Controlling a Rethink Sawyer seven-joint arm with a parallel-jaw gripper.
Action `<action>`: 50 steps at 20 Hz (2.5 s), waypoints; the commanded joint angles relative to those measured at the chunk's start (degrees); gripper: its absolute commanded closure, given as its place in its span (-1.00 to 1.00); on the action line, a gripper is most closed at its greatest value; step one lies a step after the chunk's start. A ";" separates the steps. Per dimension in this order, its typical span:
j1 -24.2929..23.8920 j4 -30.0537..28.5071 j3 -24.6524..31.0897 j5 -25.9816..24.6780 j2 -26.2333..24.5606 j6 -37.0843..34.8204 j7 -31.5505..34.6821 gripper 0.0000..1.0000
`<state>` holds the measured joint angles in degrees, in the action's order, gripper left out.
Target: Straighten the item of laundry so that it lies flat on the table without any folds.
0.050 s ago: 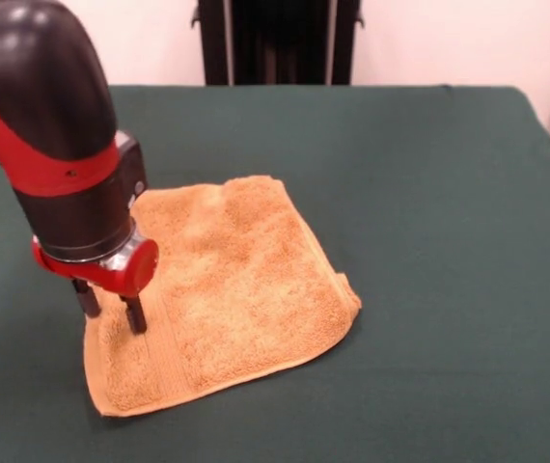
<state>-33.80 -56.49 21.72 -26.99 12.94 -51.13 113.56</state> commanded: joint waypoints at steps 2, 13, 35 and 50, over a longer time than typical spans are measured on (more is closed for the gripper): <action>6.48 -1.73 -5.90 -4.41 1.63 -2.52 1.28 -1.00; 8.62 -0.36 -8.79 -4.15 1.65 -3.18 0.56 -1.00; 2.69 -1.84 -1.54 4.52 -5.67 1.39 -4.78 -1.00; 4.05 -3.26 -4.47 4.65 -0.66 -0.06 -6.12 -1.00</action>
<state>-32.88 -53.71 14.30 -21.70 11.71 -51.09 113.56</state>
